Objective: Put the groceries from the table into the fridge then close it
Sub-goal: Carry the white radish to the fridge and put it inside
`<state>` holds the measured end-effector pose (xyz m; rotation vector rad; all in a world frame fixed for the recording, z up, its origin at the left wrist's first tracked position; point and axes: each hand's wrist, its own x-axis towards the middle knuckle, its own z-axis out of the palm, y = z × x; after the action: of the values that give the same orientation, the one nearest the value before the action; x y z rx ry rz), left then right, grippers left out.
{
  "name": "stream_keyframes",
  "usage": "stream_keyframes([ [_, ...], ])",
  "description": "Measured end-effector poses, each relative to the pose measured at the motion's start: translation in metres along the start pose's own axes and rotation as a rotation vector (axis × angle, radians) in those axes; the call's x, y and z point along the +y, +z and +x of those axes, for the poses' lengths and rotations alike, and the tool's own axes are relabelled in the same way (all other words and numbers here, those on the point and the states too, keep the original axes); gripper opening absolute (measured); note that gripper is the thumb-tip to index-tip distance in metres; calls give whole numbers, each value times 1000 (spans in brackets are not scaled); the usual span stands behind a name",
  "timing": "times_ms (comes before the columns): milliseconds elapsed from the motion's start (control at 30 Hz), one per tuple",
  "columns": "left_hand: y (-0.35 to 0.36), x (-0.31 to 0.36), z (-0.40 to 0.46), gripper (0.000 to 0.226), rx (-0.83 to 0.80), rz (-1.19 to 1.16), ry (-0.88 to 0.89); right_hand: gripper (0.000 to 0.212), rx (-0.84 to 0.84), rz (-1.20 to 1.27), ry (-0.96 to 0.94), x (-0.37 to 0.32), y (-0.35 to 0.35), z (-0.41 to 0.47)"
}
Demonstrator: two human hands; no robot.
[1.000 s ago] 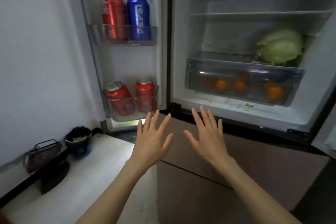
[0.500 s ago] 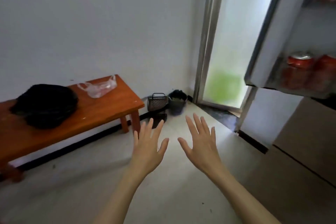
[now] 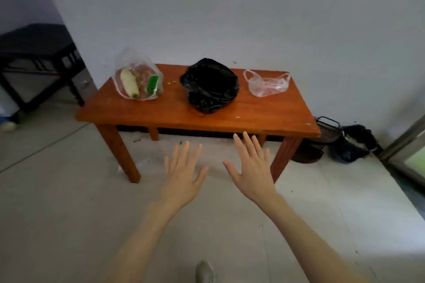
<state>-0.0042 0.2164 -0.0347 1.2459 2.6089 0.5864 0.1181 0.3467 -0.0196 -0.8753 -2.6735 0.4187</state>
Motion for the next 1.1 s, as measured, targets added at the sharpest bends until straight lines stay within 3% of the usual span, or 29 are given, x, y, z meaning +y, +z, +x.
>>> stream_keyframes([
  [300, -55, -90, 123, 60, 144, 51, -153, 70, -102, 53, -160, -46, 60, 167],
  [700, -70, -210, 251, 59, 62, -18, -349, 69, -238, 70, -254, -108, 144, 331],
  [1100, -109, -399, 393, 61, -89, 110, -373, 67, -366, 192, -110, -224, 266, 495],
])
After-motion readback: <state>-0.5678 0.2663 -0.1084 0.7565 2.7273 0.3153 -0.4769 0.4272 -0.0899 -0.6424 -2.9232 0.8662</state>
